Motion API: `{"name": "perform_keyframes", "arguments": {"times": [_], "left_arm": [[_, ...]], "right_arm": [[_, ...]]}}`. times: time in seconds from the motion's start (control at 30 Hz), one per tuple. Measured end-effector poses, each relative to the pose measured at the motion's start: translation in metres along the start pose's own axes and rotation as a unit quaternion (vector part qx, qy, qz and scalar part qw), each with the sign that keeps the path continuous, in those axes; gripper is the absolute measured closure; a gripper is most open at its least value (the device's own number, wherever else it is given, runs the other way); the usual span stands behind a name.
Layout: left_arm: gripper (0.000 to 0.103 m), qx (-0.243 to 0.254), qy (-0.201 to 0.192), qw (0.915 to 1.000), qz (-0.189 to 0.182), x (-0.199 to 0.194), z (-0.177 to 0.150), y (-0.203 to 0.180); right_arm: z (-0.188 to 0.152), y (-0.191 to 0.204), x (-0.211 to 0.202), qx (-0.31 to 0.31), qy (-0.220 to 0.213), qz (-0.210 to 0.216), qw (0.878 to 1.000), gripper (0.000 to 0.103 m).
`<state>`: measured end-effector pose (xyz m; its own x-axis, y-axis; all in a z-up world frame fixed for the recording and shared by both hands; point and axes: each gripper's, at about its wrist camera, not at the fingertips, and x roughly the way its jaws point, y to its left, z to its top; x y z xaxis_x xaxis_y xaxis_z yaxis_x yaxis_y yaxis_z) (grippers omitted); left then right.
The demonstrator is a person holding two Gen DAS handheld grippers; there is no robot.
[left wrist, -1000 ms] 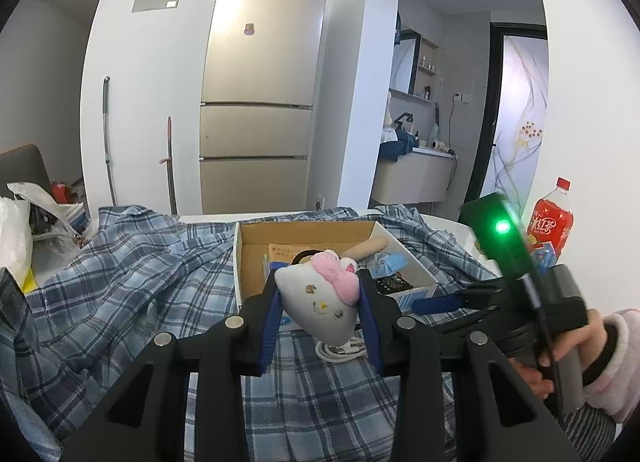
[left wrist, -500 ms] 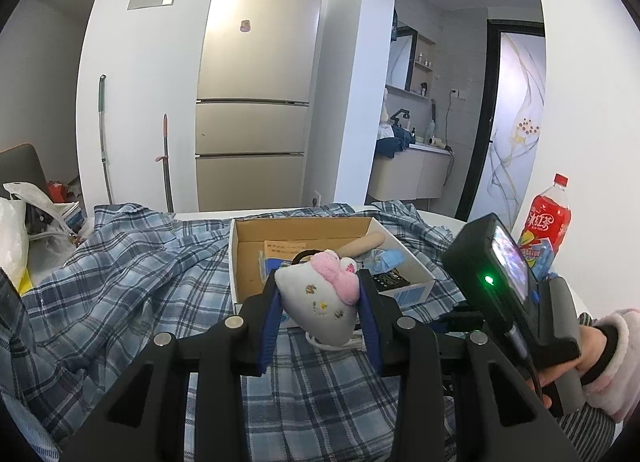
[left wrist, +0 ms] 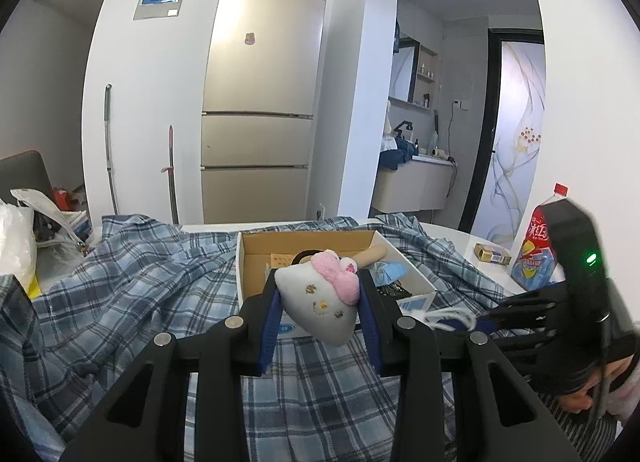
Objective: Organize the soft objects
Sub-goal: 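Lower the plush and white cable into the box and open both tools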
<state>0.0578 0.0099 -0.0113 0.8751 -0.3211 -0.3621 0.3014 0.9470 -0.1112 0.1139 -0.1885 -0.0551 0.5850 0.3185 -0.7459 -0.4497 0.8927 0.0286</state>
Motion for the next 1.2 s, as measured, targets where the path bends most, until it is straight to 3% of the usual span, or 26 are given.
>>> {"name": "perform_keyframes", "arguments": {"times": [0.2, 0.33, 0.43, 0.63, 0.73, 1.0, 1.2], "left_arm": [[0.065, 0.014, -0.030, 0.9993, 0.018, -0.012, 0.008, 0.000], [0.065, 0.025, -0.027, 0.9988, 0.031, -0.006, 0.015, -0.003], [0.065, 0.026, -0.028, 0.9986, 0.037, 0.003, 0.032, -0.005], [0.065, 0.022, -0.068, 0.9963, 0.048, 0.015, 0.073, -0.007], [0.065, 0.015, -0.080, 0.9953, 0.051, 0.027, 0.082, -0.007], [0.065, -0.005, -0.036, 0.9977, 0.057, 0.074, 0.063, 0.006], [0.065, -0.016, 0.013, 0.9979, 0.061, 0.099, 0.044, 0.017]], "right_arm": [[0.011, -0.008, -0.027, 0.013, -0.042, 0.003, 0.999, 0.092], [0.028, -0.011, -0.032, 0.026, -0.065, -0.005, 0.998, 0.092], [0.047, -0.015, -0.031, 0.047, -0.084, -0.015, 0.995, 0.092], [0.090, -0.021, -0.014, 0.093, -0.120, -0.049, 0.987, 0.092], [0.102, -0.023, 0.006, 0.105, -0.113, -0.047, 0.987, 0.092], [0.088, -0.028, 0.049, 0.140, -0.077, -0.040, 0.986, 0.092], [0.080, -0.044, 0.075, 0.169, -0.038, 0.018, 0.985, 0.092]]}}
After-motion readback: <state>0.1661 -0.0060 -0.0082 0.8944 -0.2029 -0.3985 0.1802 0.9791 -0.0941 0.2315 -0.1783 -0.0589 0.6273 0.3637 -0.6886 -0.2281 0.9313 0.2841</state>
